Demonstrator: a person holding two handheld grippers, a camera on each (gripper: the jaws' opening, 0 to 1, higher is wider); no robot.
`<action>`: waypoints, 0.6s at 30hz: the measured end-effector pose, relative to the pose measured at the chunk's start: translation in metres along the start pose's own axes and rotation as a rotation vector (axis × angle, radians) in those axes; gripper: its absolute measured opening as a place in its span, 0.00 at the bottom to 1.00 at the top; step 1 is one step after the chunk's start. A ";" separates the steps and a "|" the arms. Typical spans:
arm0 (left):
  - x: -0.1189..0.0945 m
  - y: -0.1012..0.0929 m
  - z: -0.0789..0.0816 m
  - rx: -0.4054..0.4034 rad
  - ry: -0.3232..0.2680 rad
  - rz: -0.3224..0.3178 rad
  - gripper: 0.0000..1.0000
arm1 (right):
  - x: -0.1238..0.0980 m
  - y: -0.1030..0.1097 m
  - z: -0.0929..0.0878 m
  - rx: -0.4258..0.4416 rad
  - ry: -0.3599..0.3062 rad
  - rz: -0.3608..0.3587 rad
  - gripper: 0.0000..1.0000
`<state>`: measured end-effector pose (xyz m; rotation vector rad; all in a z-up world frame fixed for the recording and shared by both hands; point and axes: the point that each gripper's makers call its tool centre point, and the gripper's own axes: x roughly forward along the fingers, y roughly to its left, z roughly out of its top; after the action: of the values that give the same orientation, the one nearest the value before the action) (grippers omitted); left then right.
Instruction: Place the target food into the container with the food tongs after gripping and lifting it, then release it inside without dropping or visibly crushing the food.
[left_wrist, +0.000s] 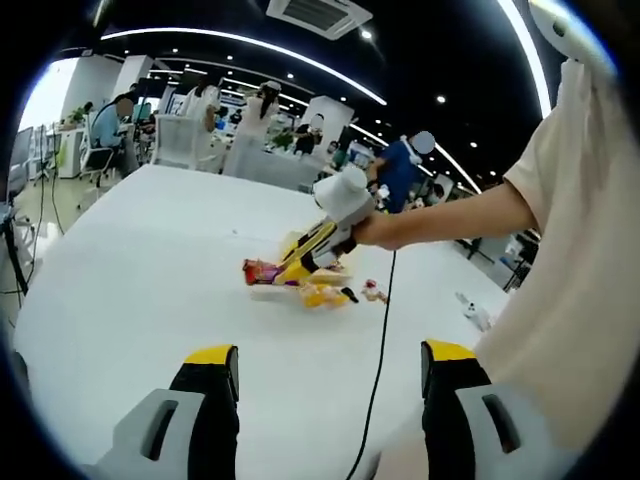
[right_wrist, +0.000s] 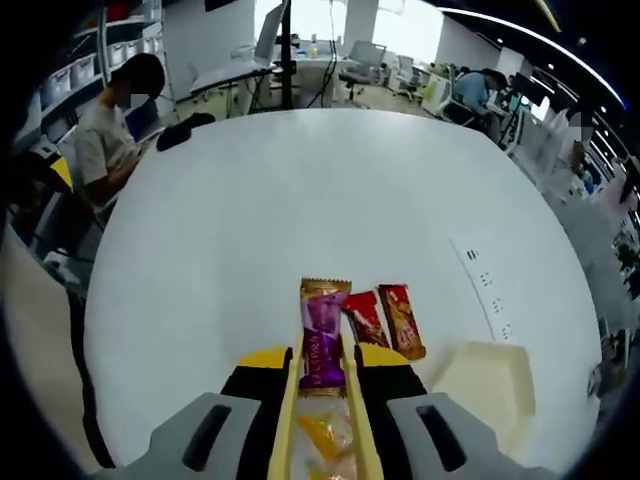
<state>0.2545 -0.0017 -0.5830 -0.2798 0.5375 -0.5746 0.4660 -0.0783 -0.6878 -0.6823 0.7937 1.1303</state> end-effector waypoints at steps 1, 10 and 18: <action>0.000 -0.001 0.001 0.005 -0.001 -0.005 0.74 | -0.003 -0.002 0.000 -0.003 -0.003 -0.008 0.24; -0.003 -0.007 0.001 0.025 -0.011 -0.022 0.74 | -0.029 -0.024 -0.003 -0.009 -0.015 -0.080 0.24; -0.005 -0.013 0.002 0.042 -0.017 -0.038 0.74 | -0.048 -0.042 -0.009 -0.001 -0.013 -0.137 0.24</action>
<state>0.2466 -0.0093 -0.5743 -0.2551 0.5042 -0.6191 0.4939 -0.1223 -0.6491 -0.7185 0.7245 1.0096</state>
